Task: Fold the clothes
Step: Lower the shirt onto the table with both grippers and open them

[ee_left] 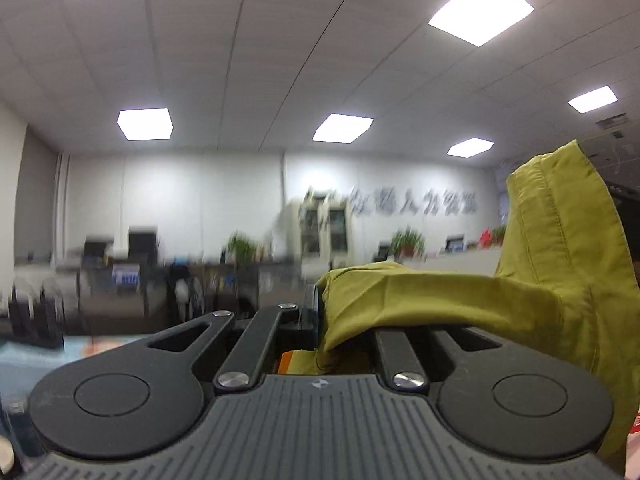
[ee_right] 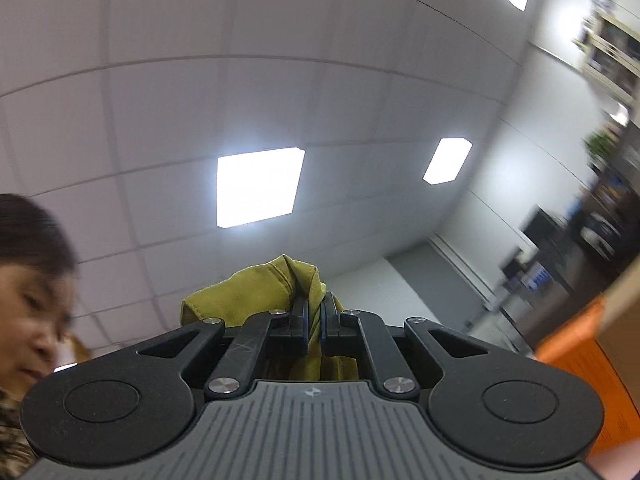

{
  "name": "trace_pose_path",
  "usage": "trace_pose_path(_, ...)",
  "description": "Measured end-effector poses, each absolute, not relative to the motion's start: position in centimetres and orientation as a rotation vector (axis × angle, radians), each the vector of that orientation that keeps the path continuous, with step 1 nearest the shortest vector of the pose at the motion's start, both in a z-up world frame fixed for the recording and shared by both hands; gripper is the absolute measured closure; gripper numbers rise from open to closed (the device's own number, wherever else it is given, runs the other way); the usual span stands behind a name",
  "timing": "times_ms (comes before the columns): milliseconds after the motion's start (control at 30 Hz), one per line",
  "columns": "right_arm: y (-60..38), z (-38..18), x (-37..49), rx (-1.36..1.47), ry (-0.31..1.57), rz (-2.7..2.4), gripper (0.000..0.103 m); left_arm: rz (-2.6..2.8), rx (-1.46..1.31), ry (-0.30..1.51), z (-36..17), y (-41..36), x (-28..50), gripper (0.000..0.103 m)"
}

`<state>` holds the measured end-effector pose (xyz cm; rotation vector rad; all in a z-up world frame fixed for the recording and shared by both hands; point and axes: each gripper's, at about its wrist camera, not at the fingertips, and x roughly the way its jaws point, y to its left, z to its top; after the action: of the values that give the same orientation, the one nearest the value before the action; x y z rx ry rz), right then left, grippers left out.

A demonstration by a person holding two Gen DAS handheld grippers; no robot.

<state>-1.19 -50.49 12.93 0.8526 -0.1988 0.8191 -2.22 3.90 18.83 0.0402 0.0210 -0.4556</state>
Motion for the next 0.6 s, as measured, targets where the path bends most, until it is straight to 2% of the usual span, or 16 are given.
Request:
trace_pose_path(33, -50.5, 11.9, 0.3, 0.834, -0.115, 0.689, 0.097, -0.413, 0.039, 0.098, 17.6, 3.4, 0.3, 0.095)
trace_pose_path(67, -50.5, 10.9, 2.0, 0.811, -0.024, 0.544, 0.087, -0.359, 0.031, 0.178, 16.5, 2.8, 2.7, 0.095)
trace_pose_path(100, -50.5, 9.9, 3.6, 0.783, 0.066, 0.399, 0.068, -0.275, 0.015, 0.288, 15.0, 2.4, 6.0, 0.088)
trace_pose_path(133, -50.7, 8.8, 4.7, 0.768, 0.118, 0.296, 0.063, -0.173, 0.009, 0.405, 13.5, 1.9, 9.0, 0.077)
trace_pose_path(233, -51.8, 5.8, 6.8, 0.744, 0.219, 0.082, 0.064, 0.102, 0.066, 0.743, 8.1, 1.6, 16.6, 0.073)
trace_pose_path(267, -52.2, 5.0, 6.2, 0.759, 0.223, 0.073, 0.063, 0.098, 0.038, 0.792, 6.5, 2.5, 17.1, 0.073)
trace_pose_path(333, -52.9, 3.6, 4.5, 0.776, 0.226, 0.075, 0.049, 0.056, -0.035, 0.818, 4.6, 4.6, 15.8, 0.069)
trace_pose_path(367, -53.2, 2.9, 3.3, 0.769, 0.227, 0.088, 0.034, 0.048, -0.040, 0.807, 4.0, 5.4, 14.9, 0.064)
trace_pose_path(400, -53.4, 2.1, 2.1, 0.759, 0.232, 0.091, 0.023, 0.045, -0.034, 0.793, 3.4, 6.0, 14.2, 0.050)
trace_pose_path(433, -53.6, 1.0, 0.9, 0.750, 0.244, 0.088, 0.021, 0.056, -0.023, 0.793, 2.9, 6.4, 13.6, 0.039)
trace_pose_path(600, -52.5, -4.4, -3.4, 0.690, 0.428, 0.059, 0.021, 0.119, -0.005, 0.900, -0.4, 9.0, 12.3, 0.040)
